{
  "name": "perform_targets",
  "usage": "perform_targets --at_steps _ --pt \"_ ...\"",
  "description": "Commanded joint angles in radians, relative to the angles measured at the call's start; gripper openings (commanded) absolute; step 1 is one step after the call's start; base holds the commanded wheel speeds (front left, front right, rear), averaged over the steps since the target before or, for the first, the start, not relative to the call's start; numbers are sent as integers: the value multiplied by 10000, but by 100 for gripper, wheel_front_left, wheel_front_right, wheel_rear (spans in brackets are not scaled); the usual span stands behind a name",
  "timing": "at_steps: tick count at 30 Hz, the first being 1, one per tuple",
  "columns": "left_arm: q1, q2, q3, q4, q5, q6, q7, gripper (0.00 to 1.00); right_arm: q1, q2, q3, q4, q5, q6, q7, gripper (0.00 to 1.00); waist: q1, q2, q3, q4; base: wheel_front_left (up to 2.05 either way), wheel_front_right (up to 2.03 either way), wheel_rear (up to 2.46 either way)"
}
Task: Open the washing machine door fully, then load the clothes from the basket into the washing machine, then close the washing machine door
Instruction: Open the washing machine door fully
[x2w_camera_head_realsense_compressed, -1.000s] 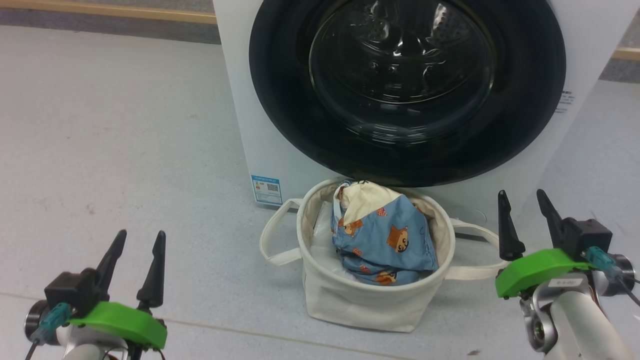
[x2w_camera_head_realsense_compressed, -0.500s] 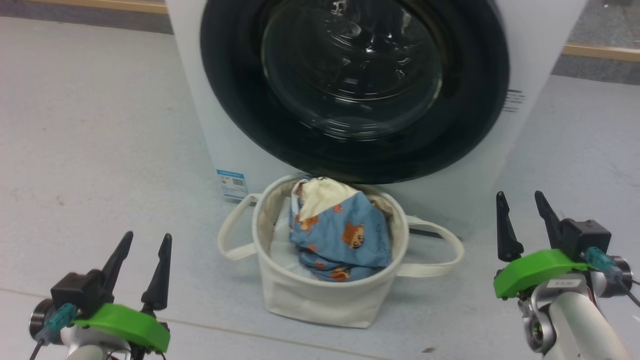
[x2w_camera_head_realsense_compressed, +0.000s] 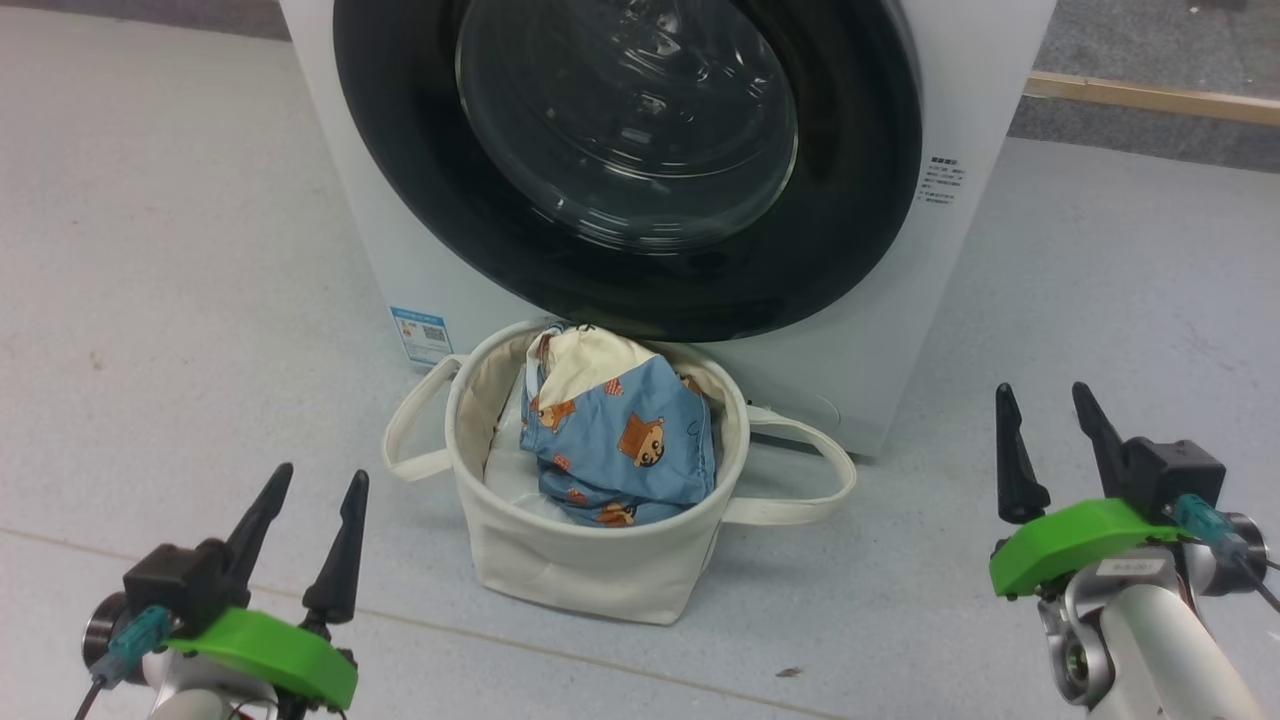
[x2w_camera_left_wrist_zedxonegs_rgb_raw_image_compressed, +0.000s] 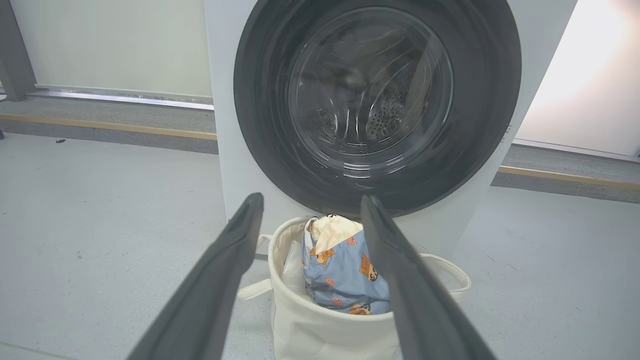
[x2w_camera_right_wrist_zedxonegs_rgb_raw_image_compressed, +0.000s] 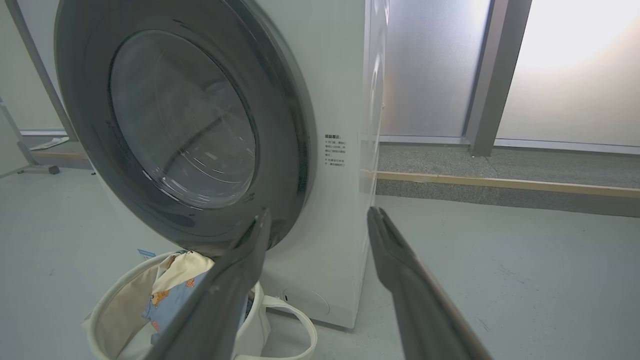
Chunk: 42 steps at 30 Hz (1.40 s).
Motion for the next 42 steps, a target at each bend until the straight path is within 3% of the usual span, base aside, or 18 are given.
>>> perform_targets --at_steps 1,22,36,42 --pt "-535 257 400 -233 -32 -43 -122 100 -341 -55 167 -276 72 0 -126 100 2 -1 -2 7 67 67 -134" --pt "-405 -68 870 -536 120 209 -122 100 -339 88 -118 -59 119 0 -126 100 2 -1 71 161 12 12 -24" --pt "-386 -449 1412 -1199 626 452 -122 100 -822 251 -793 -153 270 0 -126 100 2 -1 956 339 0 0 0" --pt "-602 -630 1470 -1437 942 247 -122 100 -1445 280 -1172 1 630 0 -126 100 2 -1 1659 516 0 0 0"
